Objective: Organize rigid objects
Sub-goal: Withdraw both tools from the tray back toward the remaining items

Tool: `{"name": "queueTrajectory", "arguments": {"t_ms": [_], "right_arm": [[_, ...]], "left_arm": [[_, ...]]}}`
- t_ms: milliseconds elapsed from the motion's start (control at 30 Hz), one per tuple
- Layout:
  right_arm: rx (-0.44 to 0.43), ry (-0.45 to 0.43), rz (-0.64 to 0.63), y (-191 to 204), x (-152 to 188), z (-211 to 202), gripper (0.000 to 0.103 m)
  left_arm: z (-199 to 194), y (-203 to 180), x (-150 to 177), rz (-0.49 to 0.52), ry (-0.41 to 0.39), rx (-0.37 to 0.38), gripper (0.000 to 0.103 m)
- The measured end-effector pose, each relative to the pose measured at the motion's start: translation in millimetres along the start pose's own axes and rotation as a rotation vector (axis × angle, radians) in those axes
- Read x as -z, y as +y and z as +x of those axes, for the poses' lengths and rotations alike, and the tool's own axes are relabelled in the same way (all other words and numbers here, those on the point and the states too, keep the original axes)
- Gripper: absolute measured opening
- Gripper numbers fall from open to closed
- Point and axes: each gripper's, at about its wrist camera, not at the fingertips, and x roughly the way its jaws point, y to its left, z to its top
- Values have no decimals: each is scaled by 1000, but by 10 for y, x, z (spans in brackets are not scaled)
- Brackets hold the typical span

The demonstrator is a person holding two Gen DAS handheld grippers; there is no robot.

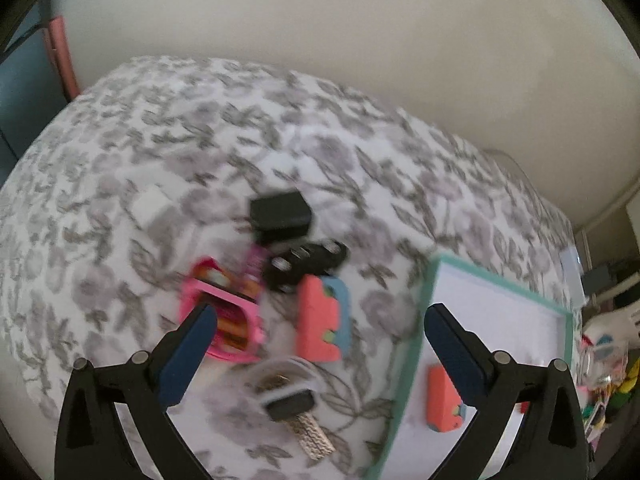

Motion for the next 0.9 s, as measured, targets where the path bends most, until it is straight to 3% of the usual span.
{"name": "queueTrajectory", "arguments": {"t_ms": [167, 467, 700, 900], "right_arm": [[-57, -23, -60, 357, -23, -99, 103], [-150, -19, -168, 1027, 38, -192, 103], [-190, 41, -255, 1454, 180, -82, 103], [-228, 96, -305, 1736, 310, 91, 103]], "left_arm": [[-166, 329, -133, -64, -36, 13, 103], [-431, 831, -320, -80, -119, -100, 103], [-394, 1081, -348, -41, -61, -221, 103], [-168, 1231, -301, -49, 32, -217, 103]]}}
